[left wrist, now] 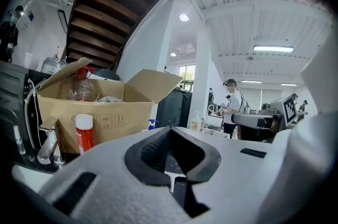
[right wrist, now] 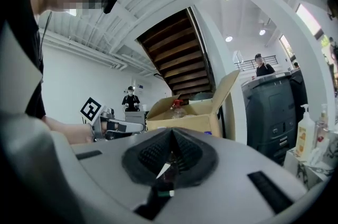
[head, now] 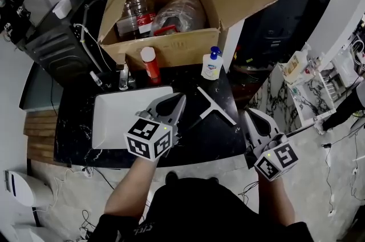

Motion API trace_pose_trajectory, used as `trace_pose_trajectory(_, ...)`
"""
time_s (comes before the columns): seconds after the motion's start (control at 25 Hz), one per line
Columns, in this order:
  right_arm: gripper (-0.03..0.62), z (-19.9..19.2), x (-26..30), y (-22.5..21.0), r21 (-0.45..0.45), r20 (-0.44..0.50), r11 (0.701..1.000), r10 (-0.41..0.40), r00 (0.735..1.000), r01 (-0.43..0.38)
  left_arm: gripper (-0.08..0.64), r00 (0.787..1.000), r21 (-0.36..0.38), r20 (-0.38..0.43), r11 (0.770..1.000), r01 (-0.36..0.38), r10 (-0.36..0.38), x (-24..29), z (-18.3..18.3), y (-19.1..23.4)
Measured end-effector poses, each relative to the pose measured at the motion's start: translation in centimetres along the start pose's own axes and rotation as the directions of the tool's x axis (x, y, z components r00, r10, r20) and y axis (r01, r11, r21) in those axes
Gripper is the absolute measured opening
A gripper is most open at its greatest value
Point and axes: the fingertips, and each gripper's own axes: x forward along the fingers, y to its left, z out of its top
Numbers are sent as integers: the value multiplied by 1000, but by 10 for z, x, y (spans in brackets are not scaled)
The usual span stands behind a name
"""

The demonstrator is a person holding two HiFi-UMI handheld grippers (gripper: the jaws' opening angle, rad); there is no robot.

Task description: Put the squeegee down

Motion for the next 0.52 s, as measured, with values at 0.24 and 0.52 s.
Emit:
trace_pose_trajectory(0.24, 3, 5, 8, 10, -15, 10, 999, 40, 999, -40, 8, 1000, -24, 18, 1000, 10, -10, -3, 3, 0)
trace_pose_trajectory(0.52, 3, 4, 11, 6, 10, 11, 999, 39, 999, -39, 8, 999, -10, 48, 1000, -8, 9, -7, 11, 2)
